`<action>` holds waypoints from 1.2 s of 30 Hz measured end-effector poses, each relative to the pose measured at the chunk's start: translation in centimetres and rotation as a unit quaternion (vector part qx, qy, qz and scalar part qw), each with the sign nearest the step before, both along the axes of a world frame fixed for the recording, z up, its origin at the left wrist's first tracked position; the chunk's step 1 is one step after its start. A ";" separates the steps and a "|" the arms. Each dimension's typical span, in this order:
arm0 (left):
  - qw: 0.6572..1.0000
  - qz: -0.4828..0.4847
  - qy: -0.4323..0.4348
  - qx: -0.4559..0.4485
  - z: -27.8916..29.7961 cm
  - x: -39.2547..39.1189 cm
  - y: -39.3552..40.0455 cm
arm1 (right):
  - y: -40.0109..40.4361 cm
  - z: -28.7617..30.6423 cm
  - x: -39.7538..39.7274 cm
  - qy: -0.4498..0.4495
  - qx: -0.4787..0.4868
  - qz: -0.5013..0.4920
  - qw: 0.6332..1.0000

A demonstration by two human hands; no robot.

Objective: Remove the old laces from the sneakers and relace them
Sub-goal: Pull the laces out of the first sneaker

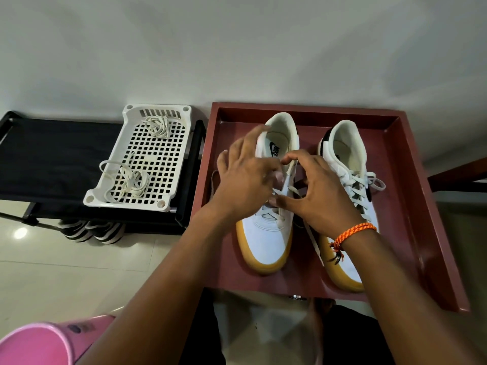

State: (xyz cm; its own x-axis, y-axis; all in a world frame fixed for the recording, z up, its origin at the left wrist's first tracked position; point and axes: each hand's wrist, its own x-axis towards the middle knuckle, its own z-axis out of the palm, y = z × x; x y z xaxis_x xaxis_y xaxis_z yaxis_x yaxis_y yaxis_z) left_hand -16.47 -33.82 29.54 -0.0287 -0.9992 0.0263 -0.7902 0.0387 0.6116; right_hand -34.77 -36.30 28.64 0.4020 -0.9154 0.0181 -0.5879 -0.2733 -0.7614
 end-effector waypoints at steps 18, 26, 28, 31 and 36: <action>0.999 0.011 0.013 -0.030 0.3 0.8 -0.3 | 0.1 0.2 0.0 0.010 0.006 -0.002 1.000; 0.775 0.092 0.625 0.001 3.0 2.0 -0.6 | 0.2 0.5 0.1 0.015 0.011 -0.008 1.000; 0.721 0.076 0.689 0.017 2.7 2.2 -0.6 | 0.2 0.6 0.1 0.016 0.015 -0.012 1.000; 0.682 0.115 0.719 0.063 2.5 1.9 -0.7 | 0.3 0.8 0.2 0.018 0.015 -0.013 1.000; 0.726 0.195 0.654 0.089 2.7 2.0 -1.0 | 0.4 1.0 0.2 0.028 0.023 -0.015 0.999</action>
State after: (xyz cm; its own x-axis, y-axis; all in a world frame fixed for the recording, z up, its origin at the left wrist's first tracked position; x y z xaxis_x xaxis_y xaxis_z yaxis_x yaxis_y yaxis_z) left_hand -14.42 -34.81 32.27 0.1913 -0.9156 -0.3536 0.5400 -0.2027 0.8169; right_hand -34.59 -35.89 29.62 0.3742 -0.9261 -0.0470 -0.6378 -0.2202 -0.7381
